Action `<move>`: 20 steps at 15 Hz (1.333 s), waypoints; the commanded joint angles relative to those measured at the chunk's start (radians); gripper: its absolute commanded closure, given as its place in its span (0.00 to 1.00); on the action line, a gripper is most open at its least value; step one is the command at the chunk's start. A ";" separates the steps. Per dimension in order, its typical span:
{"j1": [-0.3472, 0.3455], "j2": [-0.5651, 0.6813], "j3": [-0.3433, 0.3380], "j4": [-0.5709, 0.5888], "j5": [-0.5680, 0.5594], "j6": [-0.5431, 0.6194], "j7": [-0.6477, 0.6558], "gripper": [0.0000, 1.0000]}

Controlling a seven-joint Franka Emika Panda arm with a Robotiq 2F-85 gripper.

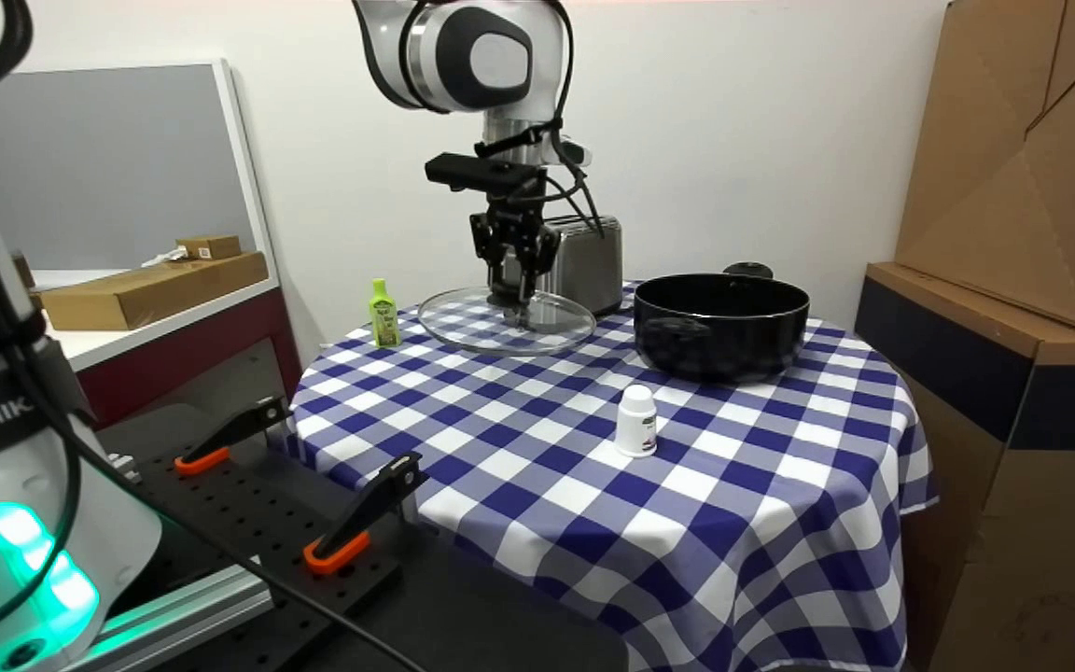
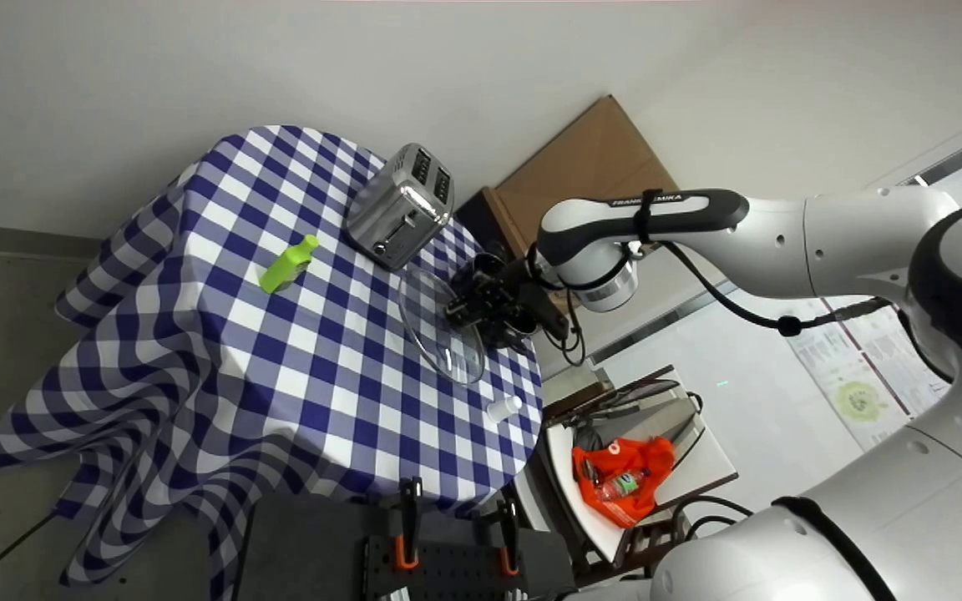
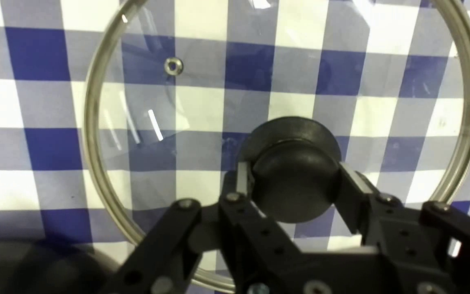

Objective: Remove the lid from the pot

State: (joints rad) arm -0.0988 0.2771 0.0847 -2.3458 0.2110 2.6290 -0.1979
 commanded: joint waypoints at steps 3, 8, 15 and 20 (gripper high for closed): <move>0.020 -0.017 -0.005 -0.103 -0.024 0.148 -0.013 0.75; -0.007 0.094 -0.014 -0.110 -0.096 0.324 -0.045 0.75; -0.110 0.172 0.058 -0.058 -0.084 0.275 -0.065 0.75; -0.164 0.134 0.096 -0.030 -0.025 0.161 -0.053 0.11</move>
State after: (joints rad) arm -0.2157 0.4409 0.1418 -2.4044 0.1382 2.8826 -0.2419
